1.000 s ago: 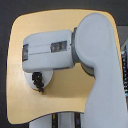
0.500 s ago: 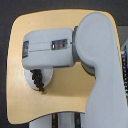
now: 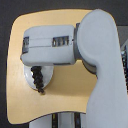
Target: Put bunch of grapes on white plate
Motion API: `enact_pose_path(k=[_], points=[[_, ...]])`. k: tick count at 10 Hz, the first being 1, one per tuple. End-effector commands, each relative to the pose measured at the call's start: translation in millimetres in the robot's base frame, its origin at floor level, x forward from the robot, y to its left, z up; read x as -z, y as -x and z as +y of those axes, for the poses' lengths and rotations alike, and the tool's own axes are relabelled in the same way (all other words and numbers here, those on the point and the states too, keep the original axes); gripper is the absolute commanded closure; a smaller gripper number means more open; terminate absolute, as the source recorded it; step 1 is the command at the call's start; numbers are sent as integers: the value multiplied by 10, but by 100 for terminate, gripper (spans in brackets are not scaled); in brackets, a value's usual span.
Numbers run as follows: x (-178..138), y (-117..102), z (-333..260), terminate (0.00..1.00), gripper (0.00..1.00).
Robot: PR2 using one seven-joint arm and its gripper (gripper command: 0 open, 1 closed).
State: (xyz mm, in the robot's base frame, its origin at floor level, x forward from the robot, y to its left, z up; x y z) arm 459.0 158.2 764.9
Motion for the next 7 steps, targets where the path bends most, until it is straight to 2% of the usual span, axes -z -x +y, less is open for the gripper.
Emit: enact_pose_path(k=[1, 7], points=[[-584, -91, -19, 0, 0], [-1330, -350, -128, 0, 0]])
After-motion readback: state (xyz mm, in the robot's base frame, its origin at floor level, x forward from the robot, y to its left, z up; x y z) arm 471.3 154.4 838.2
